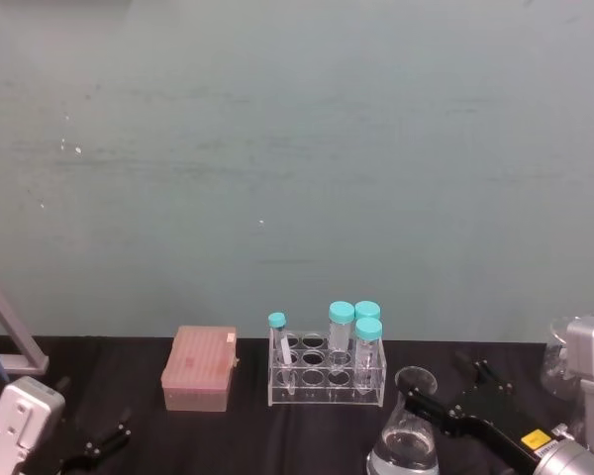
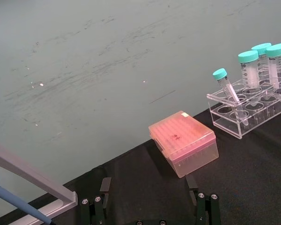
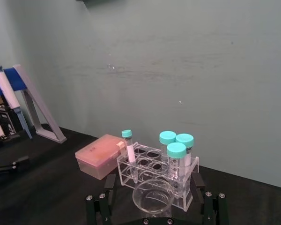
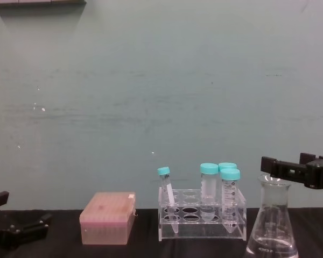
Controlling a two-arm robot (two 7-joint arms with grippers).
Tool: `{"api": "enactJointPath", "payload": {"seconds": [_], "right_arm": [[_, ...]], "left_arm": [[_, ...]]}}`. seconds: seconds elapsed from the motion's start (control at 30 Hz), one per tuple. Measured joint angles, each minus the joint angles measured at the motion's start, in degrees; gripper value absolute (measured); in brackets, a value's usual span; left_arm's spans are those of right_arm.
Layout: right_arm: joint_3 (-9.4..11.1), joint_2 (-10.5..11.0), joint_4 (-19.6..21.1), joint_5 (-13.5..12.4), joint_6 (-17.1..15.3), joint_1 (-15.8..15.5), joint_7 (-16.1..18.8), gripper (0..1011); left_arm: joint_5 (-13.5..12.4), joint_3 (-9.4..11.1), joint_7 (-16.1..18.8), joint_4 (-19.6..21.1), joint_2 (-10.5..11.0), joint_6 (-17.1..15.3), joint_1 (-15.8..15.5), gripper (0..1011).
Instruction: Pick up the beaker with the right gripper, shake it three times, and then put it down.
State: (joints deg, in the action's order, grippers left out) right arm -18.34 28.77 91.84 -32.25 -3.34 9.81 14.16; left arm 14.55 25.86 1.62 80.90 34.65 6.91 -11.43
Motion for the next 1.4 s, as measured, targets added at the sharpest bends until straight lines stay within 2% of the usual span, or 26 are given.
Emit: {"api": "enactJointPath", "payload": {"seconds": [0.2,0.43,0.7,0.93,1.1,1.4], "right_arm": [[0.24,-0.5,-0.78,1.15,-1.24,0.02,0.01,1000],[-0.19,-0.98,-2.06,2.35,-3.31,0.42,1.64,1000],[-0.19,-1.86,-3.04,4.22,-4.01,0.83,2.06,1000],[-0.56,-2.69,-4.43,6.33,-4.03,1.46,2.31,1000],[-1.02,-3.52,-5.7,8.76,-3.36,2.09,2.49,1000],[-0.49,-4.83,-6.98,10.83,-2.54,2.44,2.45,1000]], "left_arm": [[0.0,0.0,0.0,0.0,0.0,0.0,0.0,1000],[0.0,0.0,0.0,0.0,0.0,0.0,0.0,1000],[0.0,0.0,0.0,0.0,0.0,0.0,0.0,1000],[0.0,0.0,0.0,0.0,0.0,0.0,0.0,1000],[0.0,0.0,0.0,0.0,0.0,0.0,0.0,1000],[0.0,0.0,0.0,0.0,0.0,0.0,0.0,1000]]}}
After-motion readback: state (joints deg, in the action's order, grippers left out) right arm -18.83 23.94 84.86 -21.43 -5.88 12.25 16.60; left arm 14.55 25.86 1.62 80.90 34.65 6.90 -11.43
